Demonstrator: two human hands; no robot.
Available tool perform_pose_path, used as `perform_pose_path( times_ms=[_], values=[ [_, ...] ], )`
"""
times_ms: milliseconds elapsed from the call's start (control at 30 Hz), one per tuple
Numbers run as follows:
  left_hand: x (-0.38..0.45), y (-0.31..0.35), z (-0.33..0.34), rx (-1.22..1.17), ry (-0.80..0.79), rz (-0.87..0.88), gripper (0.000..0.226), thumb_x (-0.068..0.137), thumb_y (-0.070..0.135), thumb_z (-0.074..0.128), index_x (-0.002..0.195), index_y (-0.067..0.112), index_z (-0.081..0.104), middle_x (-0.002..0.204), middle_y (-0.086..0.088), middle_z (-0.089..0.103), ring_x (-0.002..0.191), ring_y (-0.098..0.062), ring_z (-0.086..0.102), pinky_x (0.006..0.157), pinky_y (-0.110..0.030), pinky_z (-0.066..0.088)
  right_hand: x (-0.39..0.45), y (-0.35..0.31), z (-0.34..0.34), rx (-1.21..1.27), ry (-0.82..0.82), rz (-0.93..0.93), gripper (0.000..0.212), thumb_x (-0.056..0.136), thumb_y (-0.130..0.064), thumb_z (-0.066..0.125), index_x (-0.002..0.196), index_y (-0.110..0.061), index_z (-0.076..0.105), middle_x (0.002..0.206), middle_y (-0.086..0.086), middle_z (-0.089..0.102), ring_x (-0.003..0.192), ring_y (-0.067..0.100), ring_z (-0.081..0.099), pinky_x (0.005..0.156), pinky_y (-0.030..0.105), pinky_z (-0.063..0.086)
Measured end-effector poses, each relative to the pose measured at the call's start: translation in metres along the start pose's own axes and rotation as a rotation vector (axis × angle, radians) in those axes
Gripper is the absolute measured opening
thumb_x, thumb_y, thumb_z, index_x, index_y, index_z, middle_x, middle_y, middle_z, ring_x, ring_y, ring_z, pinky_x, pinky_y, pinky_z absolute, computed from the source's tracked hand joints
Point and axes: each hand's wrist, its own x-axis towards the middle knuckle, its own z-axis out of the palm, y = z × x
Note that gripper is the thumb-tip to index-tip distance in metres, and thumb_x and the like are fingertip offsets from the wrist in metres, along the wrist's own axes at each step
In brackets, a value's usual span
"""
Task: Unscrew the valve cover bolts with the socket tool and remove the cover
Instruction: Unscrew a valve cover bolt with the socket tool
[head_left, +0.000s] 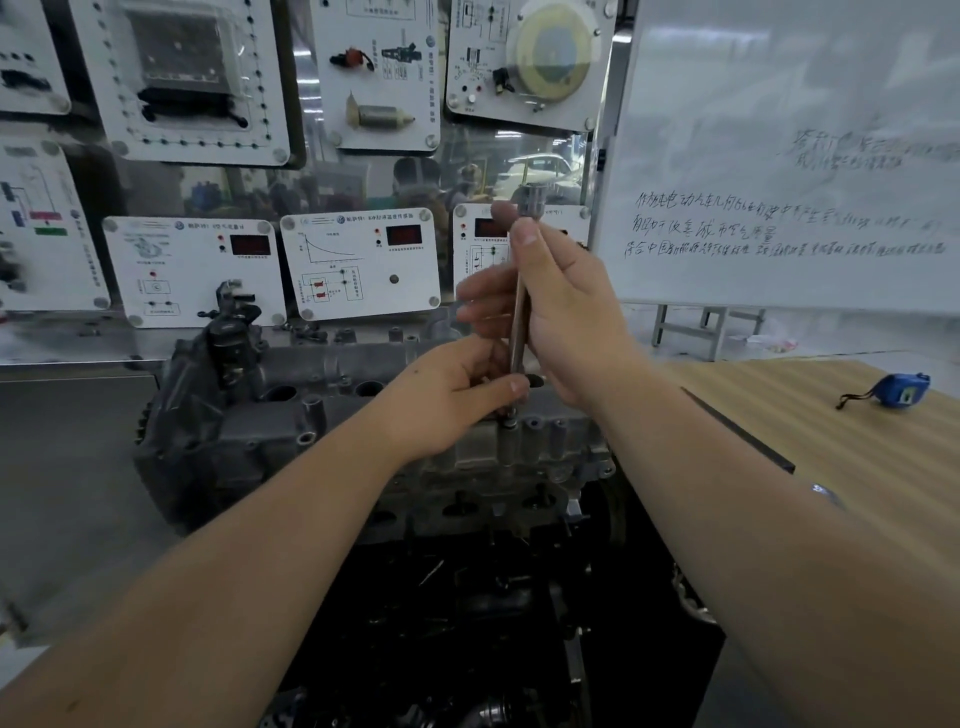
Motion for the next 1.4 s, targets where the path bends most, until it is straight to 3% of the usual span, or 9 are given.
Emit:
perform_pose_path(
  times_ms=[167, 367, 500, 633, 800, 967, 1100, 1300, 1400],
  values=[
    [0.001, 0.003, 0.004, 0.070, 0.016, 0.036, 0.013, 0.099, 0.030, 0.065, 0.106, 0.019, 0.062, 0.090, 0.001, 0.068, 0.078, -0.013, 0.064, 0.077, -0.032, 0.054, -0.001, 0.017, 0.008, -0.013, 0.204, -0.158, 0.013, 0.103, -0.036, 0.050, 0.102, -0.024, 0.057, 0.068, -0.008, 0.062, 0.050, 0.008, 0.050, 0.048, 0.022, 0.044],
    [-0.004, 0.006, -0.001, 0.086, -0.054, 0.002, 0.023, 0.108, 0.032, 0.050, 0.114, 0.018, 0.066, 0.107, -0.010, 0.073, 0.101, -0.028, 0.067, 0.096, -0.049, 0.052, 0.002, 0.022, 0.008, 0.157, 0.179, -0.119, 0.029, 0.103, -0.036, 0.047, 0.089, -0.034, 0.072, 0.062, -0.004, 0.051, 0.046, 0.009, 0.038, 0.045, 0.026, 0.032],
    [-0.006, 0.007, -0.001, 0.050, -0.043, 0.019, 0.011, 0.106, 0.029, 0.054, 0.102, 0.024, 0.064, 0.092, 0.007, 0.073, 0.088, -0.014, 0.067, 0.085, -0.031, 0.056, -0.001, 0.025, 0.009, 0.196, 0.162, -0.077, 0.033, 0.104, -0.040, 0.043, 0.093, -0.029, 0.071, 0.057, -0.003, 0.050, 0.044, 0.009, 0.037, 0.043, 0.024, 0.031],
    [-0.003, 0.008, 0.000, 0.007, -0.057, 0.033, 0.010, 0.104, 0.028, 0.059, 0.107, 0.019, 0.063, 0.099, -0.010, 0.072, 0.095, -0.032, 0.068, 0.092, -0.056, 0.054, -0.010, 0.029, 0.009, 0.069, 0.185, -0.142, 0.014, 0.105, -0.033, 0.047, 0.107, -0.024, 0.058, 0.064, -0.004, 0.063, 0.049, 0.008, 0.049, 0.047, 0.024, 0.041],
    [-0.002, 0.009, 0.001, 0.016, -0.044, 0.051, 0.009, 0.102, 0.026, 0.062, 0.106, 0.034, 0.061, 0.093, 0.015, 0.072, 0.085, -0.005, 0.068, 0.077, -0.021, 0.055, -0.020, 0.033, 0.003, -0.055, 0.277, -0.232, 0.008, 0.097, -0.025, 0.062, 0.092, -0.032, 0.063, 0.075, -0.008, 0.071, 0.068, 0.006, 0.067, 0.064, 0.021, 0.054],
    [0.000, 0.007, -0.003, 0.012, -0.047, 0.017, 0.014, 0.104, 0.027, 0.060, 0.103, 0.019, 0.071, 0.100, -0.011, 0.073, 0.098, -0.030, 0.068, 0.092, -0.049, 0.053, -0.019, 0.033, 0.005, -0.079, 0.233, -0.215, 0.022, 0.102, -0.031, 0.051, 0.094, -0.037, 0.070, 0.083, -0.008, 0.075, 0.071, 0.007, 0.067, 0.065, 0.024, 0.056],
    [0.000, 0.006, -0.001, -0.049, -0.057, 0.021, 0.014, 0.103, 0.020, 0.061, 0.111, 0.029, 0.070, 0.104, 0.003, 0.077, 0.100, -0.011, 0.073, 0.089, -0.024, 0.056, -0.021, 0.044, 0.004, -0.034, 0.223, -0.192, 0.019, 0.104, -0.030, 0.050, 0.102, -0.033, 0.069, 0.089, -0.006, 0.077, 0.074, 0.008, 0.069, 0.067, 0.025, 0.056],
    [0.002, 0.004, 0.003, -0.098, -0.062, 0.040, 0.028, 0.104, 0.017, 0.059, 0.126, 0.034, 0.062, 0.113, 0.013, 0.076, 0.111, -0.005, 0.070, 0.097, -0.020, 0.052, -0.028, 0.062, 0.000, 0.037, 0.301, -0.232, 0.009, 0.091, -0.032, 0.067, 0.099, -0.036, 0.067, 0.090, -0.009, 0.076, 0.079, 0.005, 0.071, 0.068, 0.020, 0.054],
    [0.000, 0.006, 0.002, -0.026, -0.048, 0.017, 0.017, 0.101, 0.032, 0.055, 0.112, 0.036, 0.068, 0.106, 0.020, 0.075, 0.106, -0.001, 0.069, 0.094, -0.020, 0.053, -0.027, 0.059, -0.003, 0.038, 0.269, -0.218, 0.010, 0.095, -0.029, 0.063, 0.095, -0.037, 0.070, 0.083, -0.010, 0.074, 0.073, 0.007, 0.071, 0.060, 0.022, 0.054]
  ],
)
